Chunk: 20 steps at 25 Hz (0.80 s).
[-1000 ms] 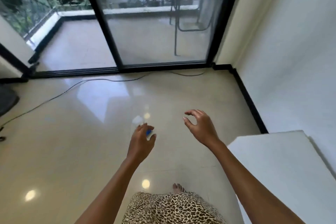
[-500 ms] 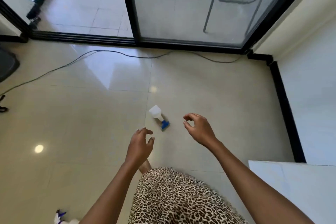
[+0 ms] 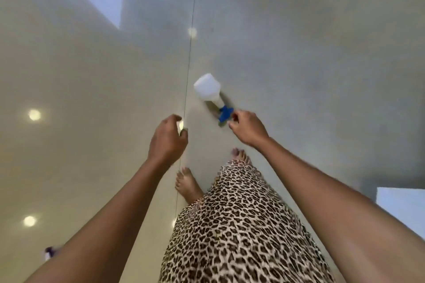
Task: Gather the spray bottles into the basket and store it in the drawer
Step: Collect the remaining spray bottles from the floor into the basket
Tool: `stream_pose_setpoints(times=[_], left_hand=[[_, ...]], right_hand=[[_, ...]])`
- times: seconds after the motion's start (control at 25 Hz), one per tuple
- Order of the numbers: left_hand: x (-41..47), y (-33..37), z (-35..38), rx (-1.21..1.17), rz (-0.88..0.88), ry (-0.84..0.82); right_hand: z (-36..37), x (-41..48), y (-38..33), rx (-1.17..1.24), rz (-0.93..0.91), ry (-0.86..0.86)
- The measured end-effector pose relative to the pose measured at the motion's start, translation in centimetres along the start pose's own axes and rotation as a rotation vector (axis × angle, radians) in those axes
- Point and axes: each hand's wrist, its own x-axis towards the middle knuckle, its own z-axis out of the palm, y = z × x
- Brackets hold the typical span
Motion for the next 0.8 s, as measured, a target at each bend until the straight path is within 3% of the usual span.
stream_pose_setpoints(times=[0.28, 0.52, 0.8], left_hand=[[11.8, -8.1, 14.1, 0.048, -0.038, -0.107], [15.2, -10.0, 17.5, -0.007, -0.052, -0.068], [11.7, -5.9, 12.3, -0.019, -0.013, -0.018]], right_hand=[[11.5, 15.6, 6.3, -0.136, 0.066, 0.060], [14.1, 20.2, 6.9, -0.263, 0.061, 0.159], [9.4, 15.1, 3.9, 0.179, 0.205, 0.161]])
